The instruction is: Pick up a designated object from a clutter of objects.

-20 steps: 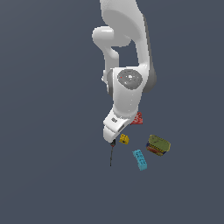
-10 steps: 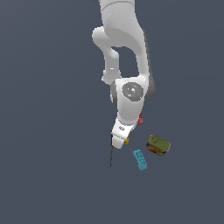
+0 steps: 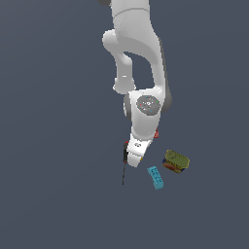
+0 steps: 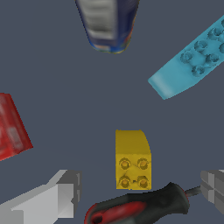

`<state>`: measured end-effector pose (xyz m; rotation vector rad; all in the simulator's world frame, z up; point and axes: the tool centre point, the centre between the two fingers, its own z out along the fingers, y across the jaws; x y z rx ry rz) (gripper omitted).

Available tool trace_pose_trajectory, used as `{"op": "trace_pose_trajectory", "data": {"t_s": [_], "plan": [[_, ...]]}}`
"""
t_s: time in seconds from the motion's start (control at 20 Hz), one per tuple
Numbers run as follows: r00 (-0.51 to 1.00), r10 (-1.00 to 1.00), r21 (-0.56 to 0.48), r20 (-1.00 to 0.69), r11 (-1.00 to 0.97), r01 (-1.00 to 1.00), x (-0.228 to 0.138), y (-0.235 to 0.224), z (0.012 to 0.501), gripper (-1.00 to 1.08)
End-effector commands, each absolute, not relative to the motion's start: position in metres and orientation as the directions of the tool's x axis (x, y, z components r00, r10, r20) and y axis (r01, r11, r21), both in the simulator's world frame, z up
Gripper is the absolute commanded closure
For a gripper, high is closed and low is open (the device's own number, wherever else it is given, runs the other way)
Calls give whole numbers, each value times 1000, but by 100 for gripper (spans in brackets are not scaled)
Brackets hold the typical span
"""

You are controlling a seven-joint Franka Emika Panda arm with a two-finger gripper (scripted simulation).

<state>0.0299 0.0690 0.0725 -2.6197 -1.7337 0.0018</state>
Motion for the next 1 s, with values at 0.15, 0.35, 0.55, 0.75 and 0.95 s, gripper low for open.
{"op": "trace_pose_trajectory", "data": {"t_s": [0.15, 0.35, 0.55, 0.75, 0.95], "plan": [[390, 921, 0, -1, -390, 921, 30, 69, 64, -92], [388, 922, 0, 0, -388, 922, 29, 69, 46, -92], [387, 922, 0, 0, -387, 922, 29, 69, 29, -92], [386, 922, 0, 0, -386, 922, 30, 69, 22, -92], [386, 922, 0, 0, -386, 922, 30, 69, 22, 108]]}}
